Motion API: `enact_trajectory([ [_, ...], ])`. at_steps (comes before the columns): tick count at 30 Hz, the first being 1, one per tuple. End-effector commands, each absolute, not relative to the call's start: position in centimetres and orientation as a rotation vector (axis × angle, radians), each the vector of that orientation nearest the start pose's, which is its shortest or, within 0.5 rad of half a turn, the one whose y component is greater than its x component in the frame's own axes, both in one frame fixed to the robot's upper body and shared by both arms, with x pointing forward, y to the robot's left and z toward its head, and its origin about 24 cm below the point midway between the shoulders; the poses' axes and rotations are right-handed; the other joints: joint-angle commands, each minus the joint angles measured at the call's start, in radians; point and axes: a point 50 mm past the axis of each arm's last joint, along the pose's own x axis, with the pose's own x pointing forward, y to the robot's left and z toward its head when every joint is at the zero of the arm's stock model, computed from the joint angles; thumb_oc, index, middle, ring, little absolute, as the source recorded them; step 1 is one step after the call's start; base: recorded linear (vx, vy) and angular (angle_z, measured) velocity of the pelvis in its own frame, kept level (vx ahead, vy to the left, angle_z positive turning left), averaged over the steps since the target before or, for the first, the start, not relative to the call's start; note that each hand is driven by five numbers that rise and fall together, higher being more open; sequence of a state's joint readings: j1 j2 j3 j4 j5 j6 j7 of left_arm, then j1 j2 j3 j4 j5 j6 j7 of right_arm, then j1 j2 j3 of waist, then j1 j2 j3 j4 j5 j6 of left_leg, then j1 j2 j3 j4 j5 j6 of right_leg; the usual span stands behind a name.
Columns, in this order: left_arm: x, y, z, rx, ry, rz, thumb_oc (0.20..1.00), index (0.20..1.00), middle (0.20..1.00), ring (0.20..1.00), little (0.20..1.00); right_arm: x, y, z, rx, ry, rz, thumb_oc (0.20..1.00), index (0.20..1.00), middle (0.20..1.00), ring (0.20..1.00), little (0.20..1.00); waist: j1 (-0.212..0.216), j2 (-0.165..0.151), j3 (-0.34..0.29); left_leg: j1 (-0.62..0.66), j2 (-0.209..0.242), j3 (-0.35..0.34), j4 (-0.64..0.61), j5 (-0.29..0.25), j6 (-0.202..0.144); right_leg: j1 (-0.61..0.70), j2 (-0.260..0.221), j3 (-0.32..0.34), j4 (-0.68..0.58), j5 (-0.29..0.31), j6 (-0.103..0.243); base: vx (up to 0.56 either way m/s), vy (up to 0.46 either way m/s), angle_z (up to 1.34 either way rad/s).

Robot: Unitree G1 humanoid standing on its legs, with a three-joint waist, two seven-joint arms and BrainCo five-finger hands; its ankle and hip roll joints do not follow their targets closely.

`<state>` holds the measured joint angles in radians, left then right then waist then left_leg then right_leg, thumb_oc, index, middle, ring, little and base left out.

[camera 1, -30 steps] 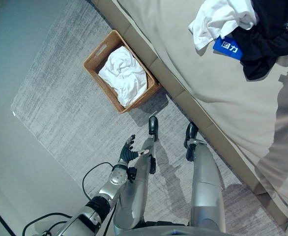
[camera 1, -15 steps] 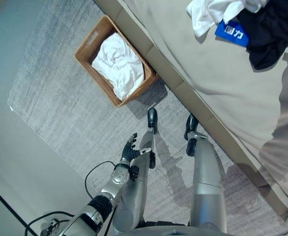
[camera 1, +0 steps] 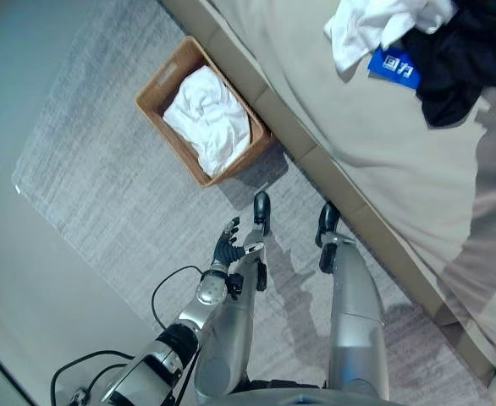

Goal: Pick up clothes into the bucket

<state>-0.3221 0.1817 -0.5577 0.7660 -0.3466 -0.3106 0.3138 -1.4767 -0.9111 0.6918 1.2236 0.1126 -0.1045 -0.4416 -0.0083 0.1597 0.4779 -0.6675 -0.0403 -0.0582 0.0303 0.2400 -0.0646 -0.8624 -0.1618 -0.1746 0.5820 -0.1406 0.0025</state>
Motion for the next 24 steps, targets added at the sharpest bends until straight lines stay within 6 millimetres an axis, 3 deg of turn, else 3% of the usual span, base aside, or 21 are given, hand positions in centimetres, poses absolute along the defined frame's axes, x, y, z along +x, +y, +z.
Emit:
enact_trajectory([
  [1, 27.3, 15.2, -4.7, 0.237, 0.269, 0.0, 1.0, 1.0, 1.0, 1.0, 1.0, 34.5, -33.0, 39.2, -0.833, -0.58, -0.847, 0.2, 0.2, 0.2, 0.2, 0.2, -0.014, -0.112, 0.042, 0.127, -0.013, 0.019, 0.11, -0.185, 0.012, 0.176, -0.013, 0.041, -0.219, 0.151, 0.096, -0.02, 0.05, -0.11],
  [7, 26.1, 17.9, -5.6, 0.28, 0.315, 0.05, 1.0, 1.0, 1.0, 1.0, 1.0, 33.9, -34.0, 38.7, -0.86, -0.58, -0.869, 0.2, 0.2, 0.2, 0.2, 0.2, -0.02, -0.155, 0.036, 0.278, -0.009, 0.039, 0.105, -0.215, 0.016, 0.364, -0.001, 0.038, -0.304, 0.183, 0.111, 0.02, 0.052, -0.13],
  [14, 24.0, 20.2, -6.6, 0.343, 0.367, 0.033, 1.0, 1.0, 1.0, 1.0, 1.0, 33.3, -36.0, 36.3, -0.918, -0.499, -0.879, 0.2, 0.2, 0.2, 0.2, 0.2, -0.024, -0.196, -0.125, 0.466, 0.01, 0.046, 0.001, -0.215, 0.013, 0.582, 0.018, 0.002, -0.433, 0.196, 0.129, 0.1, 0.022, -0.12],
  [15, 23.9, 20.3, -6.1, 0.326, 0.333, 0.016, 1.0, 1.0, 1.0, 1.0, 1.0, 33.0, -36.6, 35.9, -0.95, -0.478, -0.881, 0.2, 0.2, 0.2, 0.2, 0.2, -0.027, -0.201, -0.166, 0.5, 0.016, 0.048, -0.031, -0.206, 0.009, 0.621, 0.019, -0.011, -0.467, 0.201, 0.133, 0.07, 0.016, 0.06],
  [19, 24.4, 20.2, -4.6, 0.258, 0.269, -0.013, 1.0, 1.0, 1.0, 1.0, 1.0, 32.7, -37.0, 36.0, -0.974, -0.461, -0.884, 0.2, 0.2, 0.2, 0.2, 0.2, -0.029, -0.21, -0.223, 0.553, 0.025, 0.051, -0.052, -0.21, 0.005, 0.681, 0.026, -0.024, -0.507, 0.201, 0.138, 0.05, 0.021, 0.09],
  [21, 25.3, 19.6, -2.2, 0.218, 0.165, -0.085, 1.0, 1.0, 1.0, 1.0, 1.0, 32.7, -37.1, 35.8, -0.989, -0.445, -0.873, 0.2, 0.2, 0.2, 0.2, 0.2, -0.031, -0.222, -0.28, 0.594, 0.027, 0.053, -0.045, -0.229, 0.008, 0.728, 0.029, -0.022, -0.514, 0.195, 0.138, 0.08, 0.014, 0.03],
  [22, 25.2, 19.6, -2.2, 0.218, 0.166, -0.084, 1.0, 1.0, 1.0, 1.0, 1.0, 32.7, -37.1, 35.8, -0.988, -0.445, -0.872, 0.2, 0.2, 0.2, 0.2, 0.2, -0.031, -0.223, -0.279, 0.596, 0.028, 0.053, -0.045, -0.23, 0.008, 0.731, 0.03, -0.022, -0.515, 0.195, 0.138, 0.1, 0.015, 0.07],
  [24, 26.1, 19.3, 0.1, 0.19, 0.076, -0.118, 1.0, 1.0, 1.0, 1.0, 1.0, 32.8, -37.2, 35.4, -0.987, -0.429, -0.868, 0.2, 0.2, 0.2, 0.2, 0.2, -0.031, -0.228, -0.312, 0.633, 0.033, 0.056, -0.042, -0.248, 0.009, 0.772, 0.034, -0.019, -0.517, 0.181, 0.136, 0.1, 0.012, 0.06],
])
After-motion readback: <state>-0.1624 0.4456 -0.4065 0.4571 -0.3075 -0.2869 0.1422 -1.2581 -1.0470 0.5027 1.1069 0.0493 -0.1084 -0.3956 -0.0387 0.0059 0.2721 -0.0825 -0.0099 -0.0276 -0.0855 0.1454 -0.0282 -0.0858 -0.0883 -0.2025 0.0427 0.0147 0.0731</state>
